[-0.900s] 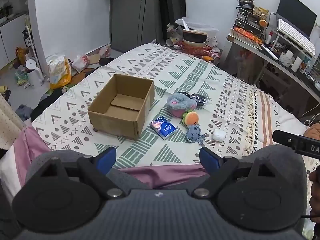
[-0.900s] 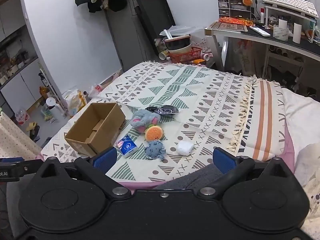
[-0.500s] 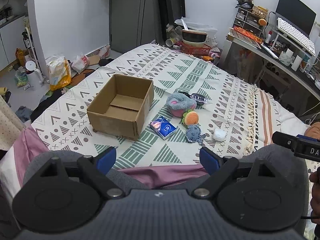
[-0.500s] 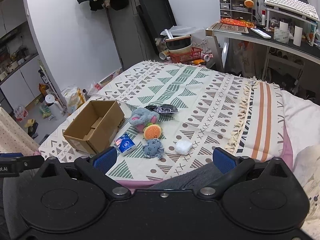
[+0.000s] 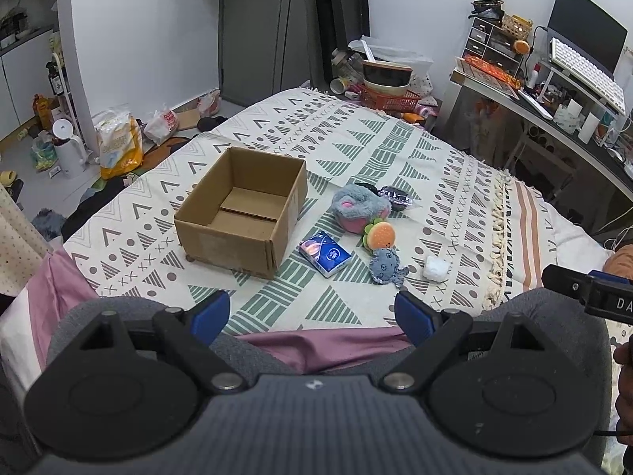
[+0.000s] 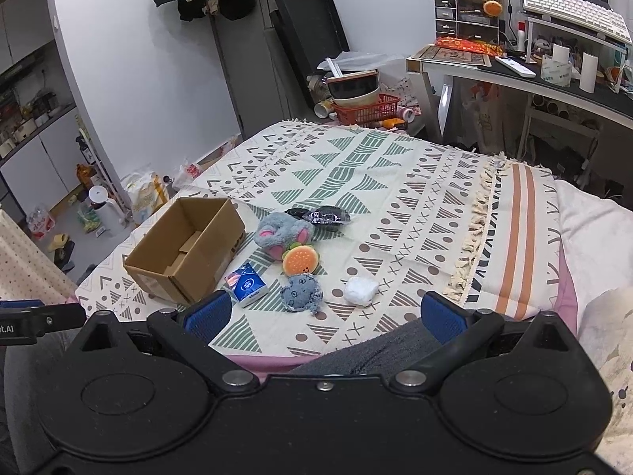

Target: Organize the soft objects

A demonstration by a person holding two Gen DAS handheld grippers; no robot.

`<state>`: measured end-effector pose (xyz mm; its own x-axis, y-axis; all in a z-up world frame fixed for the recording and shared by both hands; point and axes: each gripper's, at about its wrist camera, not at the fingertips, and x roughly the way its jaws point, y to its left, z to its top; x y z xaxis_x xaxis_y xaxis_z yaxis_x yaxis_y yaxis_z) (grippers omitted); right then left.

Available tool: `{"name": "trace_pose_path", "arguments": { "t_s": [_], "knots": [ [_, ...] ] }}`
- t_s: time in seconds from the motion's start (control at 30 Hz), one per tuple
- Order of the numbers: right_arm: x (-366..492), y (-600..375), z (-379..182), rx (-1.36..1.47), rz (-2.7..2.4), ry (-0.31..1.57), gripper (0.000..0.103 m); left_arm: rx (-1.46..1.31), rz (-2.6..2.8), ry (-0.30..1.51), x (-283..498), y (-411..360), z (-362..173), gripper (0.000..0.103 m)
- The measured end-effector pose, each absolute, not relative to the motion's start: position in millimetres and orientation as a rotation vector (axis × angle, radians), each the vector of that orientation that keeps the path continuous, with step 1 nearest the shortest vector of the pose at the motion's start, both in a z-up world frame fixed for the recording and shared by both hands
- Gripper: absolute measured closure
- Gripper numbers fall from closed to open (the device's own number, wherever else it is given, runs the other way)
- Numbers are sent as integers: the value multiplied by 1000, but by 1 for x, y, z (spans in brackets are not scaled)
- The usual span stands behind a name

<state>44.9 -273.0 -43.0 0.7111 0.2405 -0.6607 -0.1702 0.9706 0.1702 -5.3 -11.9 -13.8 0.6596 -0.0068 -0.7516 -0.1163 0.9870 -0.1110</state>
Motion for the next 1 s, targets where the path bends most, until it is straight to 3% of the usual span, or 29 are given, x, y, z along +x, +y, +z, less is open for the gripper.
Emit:
{"name": "trace_pose_path", "arguments": {
  "t_s": [1.0],
  "knots": [
    [42,-271,-41,100,236,738,0,-178,56,810,-11,-7,-10,14]
  ]
}}
